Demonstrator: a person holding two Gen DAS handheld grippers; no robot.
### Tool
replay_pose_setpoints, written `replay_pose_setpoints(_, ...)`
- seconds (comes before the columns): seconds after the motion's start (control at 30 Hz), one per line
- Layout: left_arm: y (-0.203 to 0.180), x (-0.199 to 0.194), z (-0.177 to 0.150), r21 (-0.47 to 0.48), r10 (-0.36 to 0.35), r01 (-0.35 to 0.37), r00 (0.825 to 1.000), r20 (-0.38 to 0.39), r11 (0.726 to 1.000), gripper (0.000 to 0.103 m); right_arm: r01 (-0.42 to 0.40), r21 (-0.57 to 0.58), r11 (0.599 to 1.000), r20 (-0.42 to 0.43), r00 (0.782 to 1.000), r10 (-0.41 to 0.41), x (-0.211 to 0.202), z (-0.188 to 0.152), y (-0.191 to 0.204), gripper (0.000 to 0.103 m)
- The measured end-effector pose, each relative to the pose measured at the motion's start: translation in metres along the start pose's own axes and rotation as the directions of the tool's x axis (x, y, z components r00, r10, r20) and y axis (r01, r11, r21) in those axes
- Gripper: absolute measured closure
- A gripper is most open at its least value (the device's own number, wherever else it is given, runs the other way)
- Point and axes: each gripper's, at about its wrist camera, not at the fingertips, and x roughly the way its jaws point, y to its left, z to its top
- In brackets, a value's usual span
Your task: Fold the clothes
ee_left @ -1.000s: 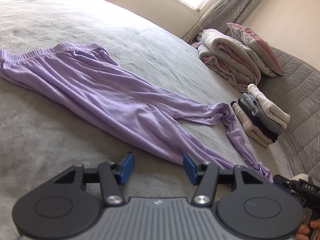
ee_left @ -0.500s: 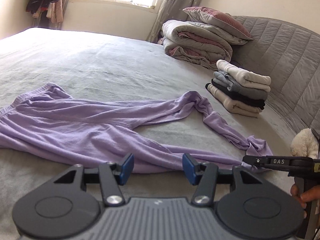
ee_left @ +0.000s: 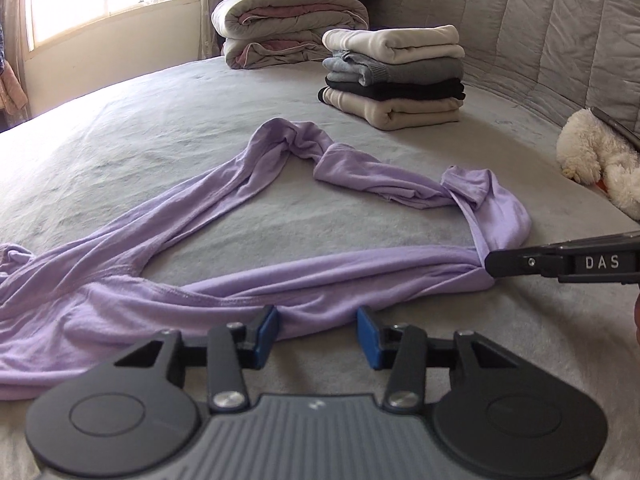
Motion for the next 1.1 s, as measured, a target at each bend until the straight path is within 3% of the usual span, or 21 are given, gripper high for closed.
replay_pose_setpoints(0.07,0.001,0.000,0.002,0.004,0.017,-0.017,1.000,-0.005,1.000,0.099,0.001,0.004,1.000,0.005,1.000,-0.001,-0.001,0.000,0.000,0.102)
replay_pose_setpoints(0.33,0.002,-0.022,0.033,-0.001,0.052,-0.052,0.992,0.115,0.999,0.101,0.004,0.021,1.000,0.023,1.000,-0.005,-0.005,0.002,0.001,0.102)
replay_pose_setpoints(0.53,0.011,-0.014,0.069,-0.009,0.089,-0.089,0.983,0.161,0.996,0.102,0.004,0.026,1.000,0.022,1.000,-0.005,-0.004,0.004,0.000,0.103)
replay_pose_setpoints(0.8,0.035,0.027,0.099,-0.101,0.098,-0.086,0.988,0.122,0.991,0.102,0.002,0.027,1.000,0.011,1.000,-0.002,0.001,0.007,0.000,0.103)
replay_pose_setpoints(0.93,0.049,0.051,0.102,-0.159,0.097,-0.083,0.992,0.084,0.984,0.101,-0.006,0.034,0.999,0.009,1.000,0.005,0.006,0.010,0.002,0.090)
replay_pose_setpoints(1.1,0.063,0.074,0.093,-0.244,0.085,-0.072,0.995,0.045,0.967,0.100,-0.020,0.047,0.999,-0.012,1.000,0.020,0.019,0.016,0.005,0.089)
